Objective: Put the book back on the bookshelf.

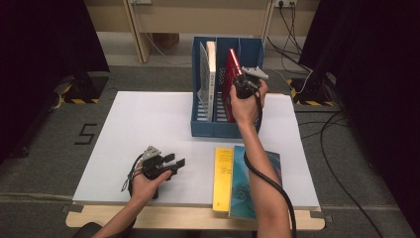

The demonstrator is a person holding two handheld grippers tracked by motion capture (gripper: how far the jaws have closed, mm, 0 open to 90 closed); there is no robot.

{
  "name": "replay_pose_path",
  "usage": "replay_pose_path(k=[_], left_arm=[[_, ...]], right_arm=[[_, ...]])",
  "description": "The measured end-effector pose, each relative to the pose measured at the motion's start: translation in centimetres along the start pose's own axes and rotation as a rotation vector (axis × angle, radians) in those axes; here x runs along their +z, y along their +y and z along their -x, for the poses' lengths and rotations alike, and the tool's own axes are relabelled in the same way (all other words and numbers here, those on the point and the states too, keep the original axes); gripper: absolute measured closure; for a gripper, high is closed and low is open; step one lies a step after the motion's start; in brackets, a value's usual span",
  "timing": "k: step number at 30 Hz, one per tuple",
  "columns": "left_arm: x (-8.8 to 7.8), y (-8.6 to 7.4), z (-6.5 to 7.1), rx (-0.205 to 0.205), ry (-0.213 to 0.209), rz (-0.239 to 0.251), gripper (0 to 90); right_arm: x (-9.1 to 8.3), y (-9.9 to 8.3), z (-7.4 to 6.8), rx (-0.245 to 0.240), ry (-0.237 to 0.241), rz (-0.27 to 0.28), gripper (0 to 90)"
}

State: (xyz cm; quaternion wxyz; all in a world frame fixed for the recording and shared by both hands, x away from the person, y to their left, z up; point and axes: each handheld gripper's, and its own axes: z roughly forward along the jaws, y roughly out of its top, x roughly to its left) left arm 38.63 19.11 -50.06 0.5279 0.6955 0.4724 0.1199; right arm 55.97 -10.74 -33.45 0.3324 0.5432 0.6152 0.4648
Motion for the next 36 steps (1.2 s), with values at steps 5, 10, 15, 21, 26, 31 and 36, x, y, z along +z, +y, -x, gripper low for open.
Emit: replay_pose_path(k=[5,10,15,21,26,31,36], left_arm=[[0.0,0.0,0.0,0.003,0.001,0.000,41.9],[0.0,0.0,0.0,0.003,0.001,0.000,41.9],[0.0,0.0,0.0,0.002,0.002,-0.001,41.9],[0.0,0.0,0.0,0.002,0.002,-0.002,41.9],[-0.1,0.0,0.0,0.003,0.001,0.001,41.9],[-0.1,0.0,-0.1,0.003,0.003,-0.001,41.9],[-0.1,0.0,-0.1,0.000,0.003,-0.001,41.9]], right_arm=[[0.0,-0.3,0.0,-0.006,-0.003,-0.011,76.4],[0.1,-0.7,0.1,0.003,-0.003,-0.022,76.3],[0.4,-0.7,0.3,0.008,-0.004,-0.038,77.1],[0.5,-0.6,-0.1,-0.007,-0.022,-0.049,80.1],[0.5,-0.7,-0.6,-0.012,-0.039,-0.032,80.5],[0.6,-0.7,-0.9,-0.015,-0.044,-0.017,80.7],[0.7,-0.3,-1.2,-0.011,-0.049,0.007,80.7]])
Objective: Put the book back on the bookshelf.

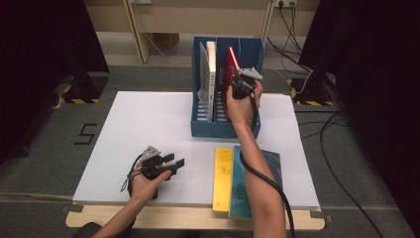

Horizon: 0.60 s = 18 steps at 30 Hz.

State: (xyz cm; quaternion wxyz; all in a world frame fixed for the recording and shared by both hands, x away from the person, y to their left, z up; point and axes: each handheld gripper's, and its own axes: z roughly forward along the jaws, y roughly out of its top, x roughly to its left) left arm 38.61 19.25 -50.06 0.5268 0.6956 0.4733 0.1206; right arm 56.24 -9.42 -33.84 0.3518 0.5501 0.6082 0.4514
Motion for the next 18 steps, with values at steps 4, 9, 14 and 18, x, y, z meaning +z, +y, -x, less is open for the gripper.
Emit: replay_pose_path(k=[4,9,14,18], left_arm=[[0.0,0.0,0.0,0.005,0.001,0.001,42.0],[-0.1,0.0,0.0,0.006,0.002,0.001,42.0],[0.0,0.0,0.0,0.004,0.000,-0.001,42.1],[0.0,0.0,0.0,0.005,0.001,0.001,42.0]], right_arm=[[0.0,0.5,-0.1,-0.002,-0.016,0.018,80.7],[0.9,0.5,-0.2,0.003,-0.041,0.006,80.6],[1.5,0.3,-0.1,0.012,-0.051,-0.005,80.6],[1.7,0.3,0.0,0.022,-0.046,-0.004,80.5]])
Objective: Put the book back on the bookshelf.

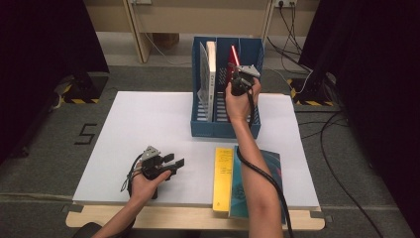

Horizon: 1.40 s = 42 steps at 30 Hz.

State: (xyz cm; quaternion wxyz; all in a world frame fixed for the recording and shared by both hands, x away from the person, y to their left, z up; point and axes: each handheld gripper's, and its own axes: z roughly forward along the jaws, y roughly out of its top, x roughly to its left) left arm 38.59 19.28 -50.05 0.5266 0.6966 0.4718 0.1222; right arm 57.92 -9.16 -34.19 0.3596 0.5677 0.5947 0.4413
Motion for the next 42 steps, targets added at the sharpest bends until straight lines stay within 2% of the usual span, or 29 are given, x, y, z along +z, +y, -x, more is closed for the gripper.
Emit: replay_pose_path(k=[6,10,17,28,42], left_arm=[[0.0,0.0,0.0,0.002,0.001,0.000,42.0],[0.0,0.0,0.0,0.002,0.001,-0.002,41.9],[0.1,0.0,0.0,0.004,0.003,-0.003,41.9],[0.0,0.0,0.2,0.014,0.006,-0.007,41.8],[0.2,0.3,1.0,0.036,-0.008,-0.005,41.5]], right_arm=[[0.1,0.0,0.5,0.023,0.009,-0.005,79.2],[-0.1,0.0,1.0,0.036,0.024,-0.011,73.5],[-0.8,-0.2,1.5,0.013,0.031,-0.024,68.4],[-2.6,-0.8,1.7,0.011,0.068,-0.018,65.7],[-6.0,-1.1,2.8,0.043,0.136,-0.028,61.9]])
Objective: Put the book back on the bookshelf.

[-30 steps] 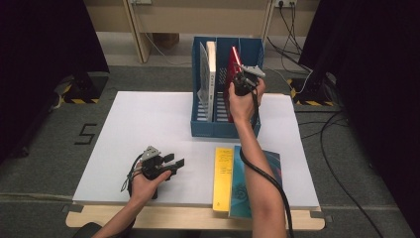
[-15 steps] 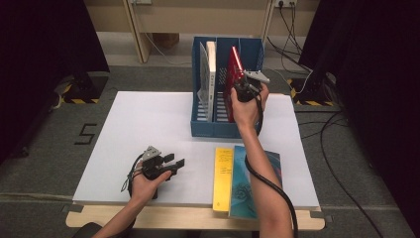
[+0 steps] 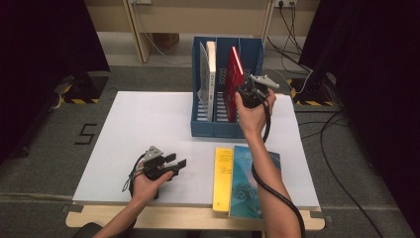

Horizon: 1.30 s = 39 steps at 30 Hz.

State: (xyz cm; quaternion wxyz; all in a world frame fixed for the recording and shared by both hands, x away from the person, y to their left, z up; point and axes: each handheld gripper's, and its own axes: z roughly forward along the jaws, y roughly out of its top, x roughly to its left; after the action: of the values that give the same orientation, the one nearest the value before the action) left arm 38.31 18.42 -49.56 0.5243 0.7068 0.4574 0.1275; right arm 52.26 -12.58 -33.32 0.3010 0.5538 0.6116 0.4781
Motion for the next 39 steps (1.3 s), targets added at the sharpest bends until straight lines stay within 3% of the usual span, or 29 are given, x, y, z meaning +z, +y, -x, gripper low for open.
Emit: replay_pose_path(k=[14,15,25,34,39], left_arm=[[0.4,1.0,2.0,0.033,-0.049,-0.006,41.2],[0.5,1.1,2.3,0.035,-0.060,-0.005,41.1],[1.4,1.5,4.2,0.060,-0.109,-0.030,40.7],[2.3,1.6,5.3,0.078,-0.148,-0.067,39.7],[2.9,1.7,6.2,0.101,-0.171,-0.080,41.6]], right_arm=[[-2.6,-2.4,1.4,0.046,0.039,-0.099,61.9],[-3.0,-2.8,1.7,0.072,0.053,-0.130,62.7],[-4.6,-5.5,3.3,0.099,0.066,-0.247,62.4],[-5.6,-8.3,5.2,0.132,0.047,-0.381,62.5],[-6.4,-9.3,6.6,0.121,0.011,-0.441,68.9]])
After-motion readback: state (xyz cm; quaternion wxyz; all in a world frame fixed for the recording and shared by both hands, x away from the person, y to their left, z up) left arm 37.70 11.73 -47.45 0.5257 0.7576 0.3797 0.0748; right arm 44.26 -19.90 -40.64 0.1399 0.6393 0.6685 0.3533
